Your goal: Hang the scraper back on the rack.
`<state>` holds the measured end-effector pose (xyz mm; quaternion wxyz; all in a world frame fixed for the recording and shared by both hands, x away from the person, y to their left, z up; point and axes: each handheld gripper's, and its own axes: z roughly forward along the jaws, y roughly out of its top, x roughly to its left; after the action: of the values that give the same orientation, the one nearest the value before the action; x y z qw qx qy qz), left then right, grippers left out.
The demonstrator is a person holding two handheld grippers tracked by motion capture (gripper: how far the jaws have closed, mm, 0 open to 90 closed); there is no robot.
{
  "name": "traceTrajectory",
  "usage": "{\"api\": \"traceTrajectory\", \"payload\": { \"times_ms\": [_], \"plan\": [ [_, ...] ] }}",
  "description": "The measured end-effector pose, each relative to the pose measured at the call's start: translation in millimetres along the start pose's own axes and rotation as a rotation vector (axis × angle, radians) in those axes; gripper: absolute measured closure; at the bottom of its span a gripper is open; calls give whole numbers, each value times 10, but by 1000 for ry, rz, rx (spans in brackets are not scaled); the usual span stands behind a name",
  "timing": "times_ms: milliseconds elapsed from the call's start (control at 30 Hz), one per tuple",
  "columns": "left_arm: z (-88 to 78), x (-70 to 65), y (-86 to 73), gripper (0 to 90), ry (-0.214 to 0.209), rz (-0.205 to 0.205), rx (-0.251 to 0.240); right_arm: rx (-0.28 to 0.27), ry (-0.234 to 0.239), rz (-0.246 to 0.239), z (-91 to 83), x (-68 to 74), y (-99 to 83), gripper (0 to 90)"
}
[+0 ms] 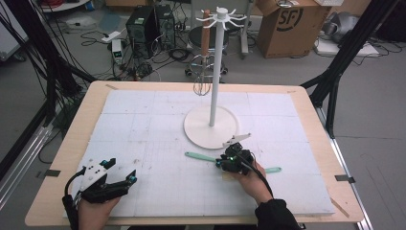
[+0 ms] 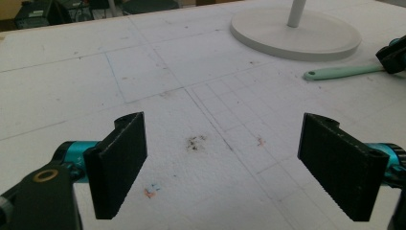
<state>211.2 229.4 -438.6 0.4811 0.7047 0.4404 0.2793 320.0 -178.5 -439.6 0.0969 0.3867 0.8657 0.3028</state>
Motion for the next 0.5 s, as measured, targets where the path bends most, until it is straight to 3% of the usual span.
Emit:
{"api": "traceTrajectory", "payload": {
  "times_ms": [167,500],
  "plan": [
    [0,4,-2,177,1,-1,0,16,-5,-39,0,6,32,746],
    [0,26,-6,178,4,-6,-2,-3,-4,-100,12,-24,52,809]
  ]
}}
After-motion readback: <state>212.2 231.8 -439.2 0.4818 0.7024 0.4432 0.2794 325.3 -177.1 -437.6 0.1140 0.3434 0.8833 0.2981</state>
